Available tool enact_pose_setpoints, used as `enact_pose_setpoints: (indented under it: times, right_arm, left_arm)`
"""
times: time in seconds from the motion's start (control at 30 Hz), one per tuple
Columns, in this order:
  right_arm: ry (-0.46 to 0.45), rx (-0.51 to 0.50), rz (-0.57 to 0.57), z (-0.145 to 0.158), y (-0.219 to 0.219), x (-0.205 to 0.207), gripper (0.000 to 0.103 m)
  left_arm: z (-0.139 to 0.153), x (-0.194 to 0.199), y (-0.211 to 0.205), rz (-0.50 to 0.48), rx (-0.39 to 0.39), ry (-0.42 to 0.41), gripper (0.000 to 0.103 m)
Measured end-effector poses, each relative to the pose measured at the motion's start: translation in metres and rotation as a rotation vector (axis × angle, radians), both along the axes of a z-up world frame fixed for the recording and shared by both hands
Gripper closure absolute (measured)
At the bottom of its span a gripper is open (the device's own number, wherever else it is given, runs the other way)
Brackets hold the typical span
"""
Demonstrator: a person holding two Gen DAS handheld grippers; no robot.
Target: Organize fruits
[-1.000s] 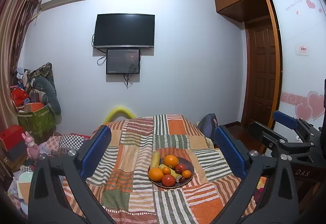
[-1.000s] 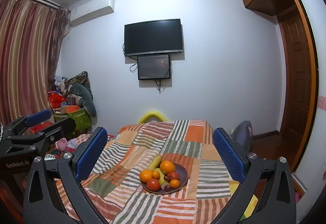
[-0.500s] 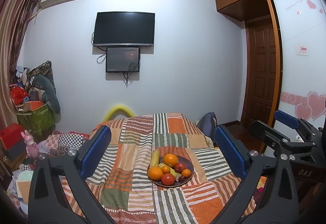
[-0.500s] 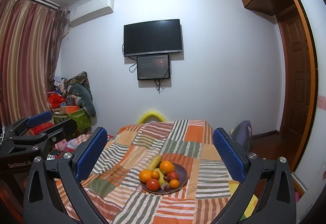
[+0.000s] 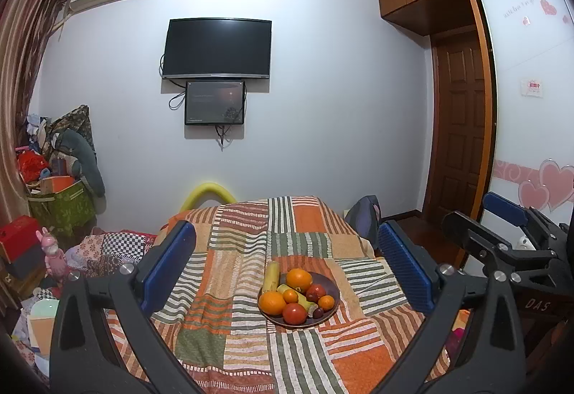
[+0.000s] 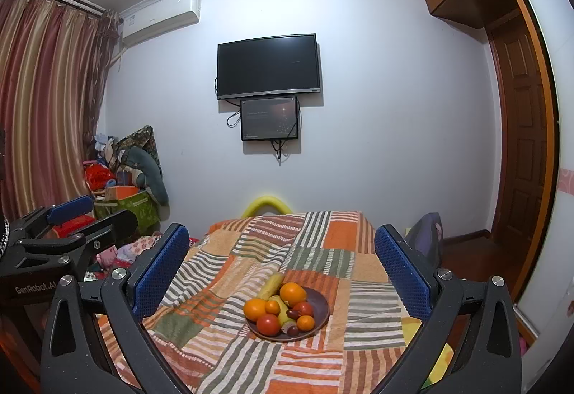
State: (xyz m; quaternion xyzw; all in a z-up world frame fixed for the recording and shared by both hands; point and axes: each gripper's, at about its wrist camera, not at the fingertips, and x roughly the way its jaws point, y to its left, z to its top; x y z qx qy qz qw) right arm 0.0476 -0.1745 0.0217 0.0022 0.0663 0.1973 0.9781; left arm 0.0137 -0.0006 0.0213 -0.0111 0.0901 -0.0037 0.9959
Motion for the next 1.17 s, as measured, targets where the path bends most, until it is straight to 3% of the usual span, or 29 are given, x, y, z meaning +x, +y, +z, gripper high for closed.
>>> enact_pose_setpoints:
  times: [1.17]
  right_arm:
    - [0.014, 0.001, -0.018, 0.001, -0.003, 0.003, 0.0]
  left_arm:
    - [-0.008, 0.011, 0.002, -0.032, -0.015, 0.041, 0.0]
